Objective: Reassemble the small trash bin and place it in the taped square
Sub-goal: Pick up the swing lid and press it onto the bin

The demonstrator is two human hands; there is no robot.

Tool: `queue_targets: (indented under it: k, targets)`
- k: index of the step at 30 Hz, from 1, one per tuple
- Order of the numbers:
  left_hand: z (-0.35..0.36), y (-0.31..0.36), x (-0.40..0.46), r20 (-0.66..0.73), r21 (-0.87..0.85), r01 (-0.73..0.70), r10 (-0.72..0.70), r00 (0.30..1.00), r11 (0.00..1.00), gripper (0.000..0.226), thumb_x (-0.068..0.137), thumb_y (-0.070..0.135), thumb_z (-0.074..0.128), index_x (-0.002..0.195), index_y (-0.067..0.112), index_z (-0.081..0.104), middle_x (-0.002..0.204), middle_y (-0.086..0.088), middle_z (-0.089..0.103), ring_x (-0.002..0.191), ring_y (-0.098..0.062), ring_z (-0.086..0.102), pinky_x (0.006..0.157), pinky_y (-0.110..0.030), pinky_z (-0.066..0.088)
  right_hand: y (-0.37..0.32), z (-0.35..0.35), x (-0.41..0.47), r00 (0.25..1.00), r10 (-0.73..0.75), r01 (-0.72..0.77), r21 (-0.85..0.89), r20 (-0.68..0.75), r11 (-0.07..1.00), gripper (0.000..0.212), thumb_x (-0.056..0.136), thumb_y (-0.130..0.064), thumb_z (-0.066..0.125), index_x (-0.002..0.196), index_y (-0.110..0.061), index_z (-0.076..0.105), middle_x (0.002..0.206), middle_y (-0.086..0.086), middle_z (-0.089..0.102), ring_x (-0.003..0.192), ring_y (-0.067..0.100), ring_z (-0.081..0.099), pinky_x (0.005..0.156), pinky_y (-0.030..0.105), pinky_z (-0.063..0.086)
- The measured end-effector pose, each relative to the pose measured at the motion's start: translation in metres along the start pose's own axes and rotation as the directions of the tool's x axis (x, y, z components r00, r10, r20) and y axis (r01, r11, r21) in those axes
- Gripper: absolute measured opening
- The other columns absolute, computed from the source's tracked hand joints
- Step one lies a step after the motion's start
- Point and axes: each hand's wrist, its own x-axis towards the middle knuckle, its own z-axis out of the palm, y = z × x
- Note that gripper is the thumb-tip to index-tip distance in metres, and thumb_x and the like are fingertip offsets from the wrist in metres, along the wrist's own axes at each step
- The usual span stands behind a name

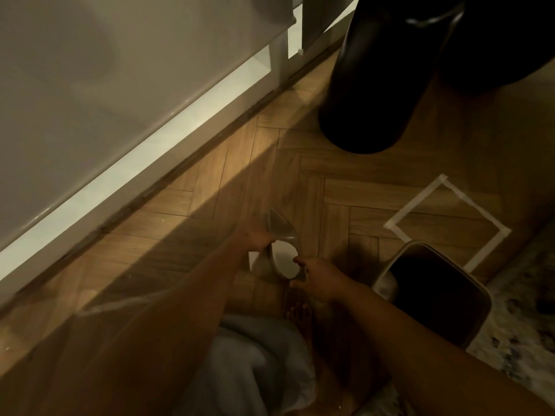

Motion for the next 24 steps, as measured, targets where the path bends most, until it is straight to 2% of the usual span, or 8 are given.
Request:
queue_targets:
  k: [2, 4, 8, 11, 14, 17, 20, 24]
  targets:
    - [-0.006, 0.004, -0.013, 0.035, -0.100, 0.045, -0.042, 0.999, 0.994, 0.018, 0.093, 0.017, 0.064, 0.076, 0.013, 0.063, 0.078, -0.008, 0.065, 0.068, -0.016, 0.063, 0.059, -0.024, 0.053, -0.006, -0.002, -0.016, 1.000, -0.029, 0.029, -0.077, -0.005, 0.997, 0.074, 0.094, -0.031, 0.072, 0.158, -0.021, 0.036, 0.158, 0.005, 0.045, 0.141, 0.025, 0.048, 0.108, 0.033, 0.044]
    - [-0.011, 0.008, -0.027, 0.117, -0.164, 0.094, -0.076, 0.990, 0.982, 0.018, 0.095, 0.019, 0.062, 0.077, 0.012, 0.062, 0.073, -0.006, 0.061, 0.060, -0.012, 0.055, 0.052, -0.021, 0.045, -0.010, 0.000, -0.029, 0.998, -0.059, 0.056, -0.125, -0.018, 0.991, 0.067, 0.096, -0.028, 0.070, 0.156, -0.021, 0.040, 0.156, 0.006, 0.048, 0.138, 0.026, 0.051, 0.105, 0.033, 0.046]
    - [-0.018, 0.022, -0.068, 0.147, -0.233, 0.111, -0.078, 0.986, 0.966, 0.024, 0.097, 0.020, 0.057, 0.074, 0.013, 0.060, 0.065, -0.001, 0.055, 0.055, -0.009, 0.048, 0.047, -0.017, 0.040, -0.015, 0.007, -0.058, 0.990, -0.115, 0.103, -0.141, -0.084, 0.985, 0.041, 0.100, -0.021, 0.063, 0.141, -0.021, 0.061, 0.139, 0.005, 0.064, 0.124, 0.025, 0.062, 0.096, 0.025, 0.046]
    - [-0.018, 0.029, -0.094, 0.081, -0.282, 0.036, -0.013, 0.997, 0.959, 0.026, 0.096, 0.022, 0.058, 0.072, 0.015, 0.061, 0.063, 0.000, 0.056, 0.055, -0.009, 0.050, 0.046, -0.015, 0.040, -0.021, 0.009, -0.080, 0.979, -0.138, 0.118, -0.131, -0.150, 0.984, 0.032, 0.100, -0.019, 0.060, 0.131, -0.022, 0.068, 0.130, 0.004, 0.069, 0.117, 0.024, 0.065, 0.091, 0.023, 0.047]
    - [-0.017, 0.031, -0.115, -0.039, -0.347, -0.090, 0.082, 0.996, 0.933, 0.024, 0.095, 0.028, 0.062, 0.074, 0.019, 0.064, 0.066, 0.003, 0.060, 0.064, -0.012, 0.056, 0.061, -0.023, 0.047, -0.025, 0.003, -0.101, 0.959, -0.144, 0.122, -0.102, -0.245, 0.987, 0.026, 0.101, -0.019, 0.056, 0.122, -0.019, 0.071, 0.115, 0.005, 0.074, 0.102, 0.027, 0.071, 0.079, 0.030, 0.054]
    - [-0.017, 0.031, -0.138, -0.189, -0.298, -0.196, 0.144, 0.971, 0.934, 0.010, 0.094, 0.037, 0.062, 0.089, 0.028, 0.065, 0.092, 0.005, 0.066, 0.089, -0.013, 0.062, 0.076, -0.028, 0.046, -0.023, -0.008, -0.125, 0.933, -0.130, 0.127, -0.029, -0.335, 0.991, 0.020, 0.101, -0.018, 0.057, 0.112, -0.019, 0.073, 0.110, 0.004, 0.075, 0.101, 0.023, 0.070, 0.087, 0.040, 0.056]
    - [-0.015, 0.031, -0.154, -0.308, -0.307, -0.244, 0.146, 0.940, 0.920, 0.024, 0.093, 0.039, 0.062, 0.112, 0.024, 0.065, 0.108, 0.004, 0.062, 0.093, -0.008, 0.057, 0.071, -0.023, 0.041, -0.021, -0.022, -0.149, 0.927, -0.110, 0.136, 0.050, -0.357, 0.989, 0.018, 0.102, -0.018, 0.056, 0.111, -0.018, 0.072, 0.108, 0.000, 0.074, 0.101, 0.016, 0.068, 0.090, 0.037, 0.054]
    - [-0.010, 0.041, -0.171, -0.356, -0.364, -0.276, 0.141, 0.924, 0.890, 0.033, 0.094, 0.039, 0.063, 0.120, 0.018, 0.061, 0.105, 0.004, 0.060, 0.084, 0.001, 0.051, 0.062, -0.018, 0.034, -0.016, -0.040, -0.182, 0.898, -0.041, 0.139, 0.196, -0.437, 0.971, 0.017, 0.104, -0.022, 0.055, 0.113, -0.019, 0.070, 0.105, -0.005, 0.071, 0.098, 0.010, 0.066, 0.087, 0.031, 0.053]
